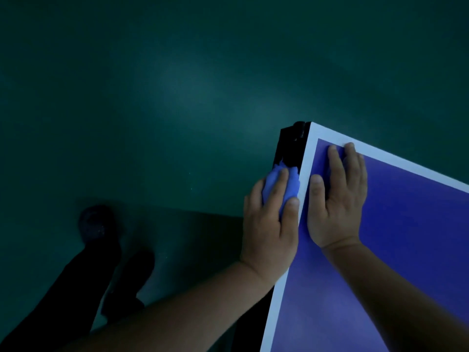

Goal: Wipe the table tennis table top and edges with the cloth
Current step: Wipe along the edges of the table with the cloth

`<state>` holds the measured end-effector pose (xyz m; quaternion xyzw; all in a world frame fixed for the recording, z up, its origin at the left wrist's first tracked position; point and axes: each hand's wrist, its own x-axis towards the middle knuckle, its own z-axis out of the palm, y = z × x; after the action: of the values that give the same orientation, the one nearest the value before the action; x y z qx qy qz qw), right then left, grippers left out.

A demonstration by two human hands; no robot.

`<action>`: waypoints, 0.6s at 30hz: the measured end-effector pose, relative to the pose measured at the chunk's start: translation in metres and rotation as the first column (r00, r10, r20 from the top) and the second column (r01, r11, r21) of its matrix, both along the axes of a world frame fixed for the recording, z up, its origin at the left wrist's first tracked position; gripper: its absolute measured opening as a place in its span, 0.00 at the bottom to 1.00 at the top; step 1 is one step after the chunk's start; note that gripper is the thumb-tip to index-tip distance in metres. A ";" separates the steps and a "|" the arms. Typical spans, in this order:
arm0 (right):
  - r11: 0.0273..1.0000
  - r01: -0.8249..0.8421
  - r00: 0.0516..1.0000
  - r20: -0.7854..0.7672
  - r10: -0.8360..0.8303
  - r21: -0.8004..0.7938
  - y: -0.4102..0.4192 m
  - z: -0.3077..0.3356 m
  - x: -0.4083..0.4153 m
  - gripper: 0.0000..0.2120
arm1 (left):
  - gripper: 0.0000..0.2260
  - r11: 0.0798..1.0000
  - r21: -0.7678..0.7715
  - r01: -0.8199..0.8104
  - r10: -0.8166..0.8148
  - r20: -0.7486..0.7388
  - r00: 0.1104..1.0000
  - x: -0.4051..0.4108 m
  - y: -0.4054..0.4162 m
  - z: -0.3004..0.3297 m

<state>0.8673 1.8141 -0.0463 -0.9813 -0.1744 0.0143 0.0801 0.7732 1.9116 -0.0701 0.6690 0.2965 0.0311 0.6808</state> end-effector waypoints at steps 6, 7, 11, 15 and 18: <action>1.000 -0.003 1.000 0.007 0.003 0.010 0.000 0.000 0.000 0.28 | 0.23 1.000 0.009 0.009 -0.009 0.012 1.000 0.068 0.035 -0.012; 1.000 -0.001 1.000 0.004 0.001 0.010 0.000 0.000 0.000 0.28 | 0.20 0.996 0.066 0.065 -0.065 -0.004 0.998 0.069 0.043 -0.022; 1.000 0.001 1.000 -0.004 -0.001 0.014 0.000 -0.001 -0.001 0.29 | 0.16 0.998 0.037 0.053 -0.044 -0.210 0.977 0.067 0.071 -0.058; 1.000 0.004 1.000 -0.003 -0.004 0.020 0.000 -0.001 0.000 0.29 | 0.19 0.984 0.174 -0.035 0.021 0.083 0.996 0.063 0.049 -0.023; 1.000 0.005 1.000 -0.007 -0.005 0.021 0.000 -0.001 -0.001 0.29 | 0.21 0.983 0.161 0.089 -0.091 0.004 0.996 0.071 0.047 -0.034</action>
<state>0.8667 1.8138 -0.0470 -0.9808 -0.1718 0.0156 0.0911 0.8439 1.9582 -0.1046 0.7343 0.2585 0.0278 0.6271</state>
